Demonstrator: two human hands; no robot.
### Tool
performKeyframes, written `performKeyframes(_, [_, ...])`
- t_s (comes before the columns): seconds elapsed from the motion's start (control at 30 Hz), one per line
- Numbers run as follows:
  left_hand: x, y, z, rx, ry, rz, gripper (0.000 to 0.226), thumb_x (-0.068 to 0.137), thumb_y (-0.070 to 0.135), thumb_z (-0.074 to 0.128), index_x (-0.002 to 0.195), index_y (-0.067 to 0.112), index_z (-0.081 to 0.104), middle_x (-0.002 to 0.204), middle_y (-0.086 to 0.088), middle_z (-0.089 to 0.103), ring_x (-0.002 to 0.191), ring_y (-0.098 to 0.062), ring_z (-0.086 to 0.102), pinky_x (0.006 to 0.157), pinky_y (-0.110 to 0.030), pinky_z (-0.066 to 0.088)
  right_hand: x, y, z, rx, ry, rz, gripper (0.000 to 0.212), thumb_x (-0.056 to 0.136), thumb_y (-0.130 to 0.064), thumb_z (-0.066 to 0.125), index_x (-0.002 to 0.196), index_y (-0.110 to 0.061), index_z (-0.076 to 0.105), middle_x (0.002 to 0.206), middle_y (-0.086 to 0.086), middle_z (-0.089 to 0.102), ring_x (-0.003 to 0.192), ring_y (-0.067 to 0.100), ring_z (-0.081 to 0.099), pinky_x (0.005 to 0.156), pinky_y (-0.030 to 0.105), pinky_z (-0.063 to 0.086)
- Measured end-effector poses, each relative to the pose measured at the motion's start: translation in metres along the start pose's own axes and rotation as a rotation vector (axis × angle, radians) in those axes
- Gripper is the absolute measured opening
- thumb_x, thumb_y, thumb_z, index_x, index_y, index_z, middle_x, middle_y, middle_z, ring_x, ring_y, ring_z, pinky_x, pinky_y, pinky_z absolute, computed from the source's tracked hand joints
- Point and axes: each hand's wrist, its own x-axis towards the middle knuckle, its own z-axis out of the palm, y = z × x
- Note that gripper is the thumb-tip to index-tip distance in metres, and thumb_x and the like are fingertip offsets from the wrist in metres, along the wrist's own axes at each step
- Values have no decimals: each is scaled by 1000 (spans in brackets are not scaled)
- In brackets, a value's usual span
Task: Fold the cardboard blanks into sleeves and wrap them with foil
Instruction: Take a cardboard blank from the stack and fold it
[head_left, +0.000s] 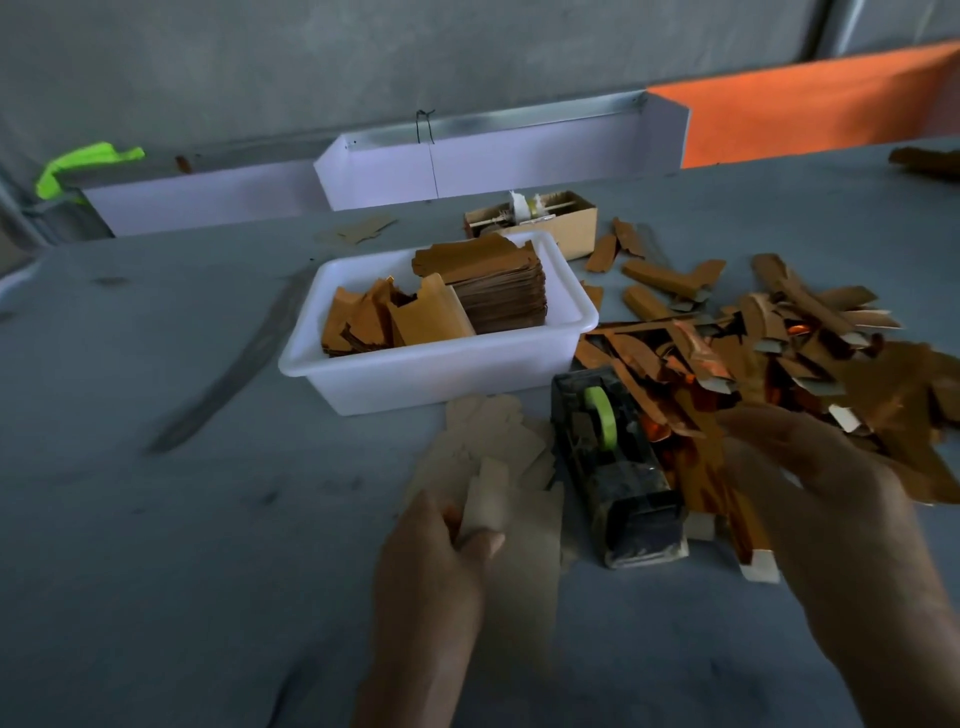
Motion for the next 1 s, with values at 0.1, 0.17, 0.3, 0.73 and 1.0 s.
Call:
performKeyframes(0.1, [2,-3,-5,-214,11,-76,24,70,25,80,80,24,58,74,11,65,74,-11,62,63,-28,44,-2,-2,-2,35,-18,18,22,83,-21,61,90,-42,57,116,-4,61,107,15,57,87,33,46])
performKeyframes(0.17, [2,-3,-10,-319,25,-64,17,70,25,79,75,24,63,65,9,67,62,-4,60,55,-27,42,-3,-3,-2,57,-14,12,20,83,-22,61,88,-41,59,112,-3,63,105,16,59,89,39,48])
performKeyframes(0.3, [2,4,-15,-288,132,64,10,82,26,70,73,21,69,62,8,66,60,-4,58,58,-21,42,-8,-6,3,77,-51,7,16,82,-22,60,87,-36,65,95,-4,67,88,19,62,77,42,51])
performKeyframes(0.73, [-10,28,-29,103,518,469,19,86,16,56,81,7,71,72,-11,64,61,-32,62,57,-36,50,-23,-27,20,-62,-79,-255,22,83,-13,64,94,-32,67,91,-19,62,86,-15,55,62,-6,36])
performKeyframes(1.0, [-16,42,-38,281,437,817,12,78,14,62,75,17,74,121,-8,63,125,-36,49,96,-69,32,-34,-42,41,-251,-86,-725,35,84,-15,62,119,-15,64,116,-6,63,114,12,54,95,22,46])
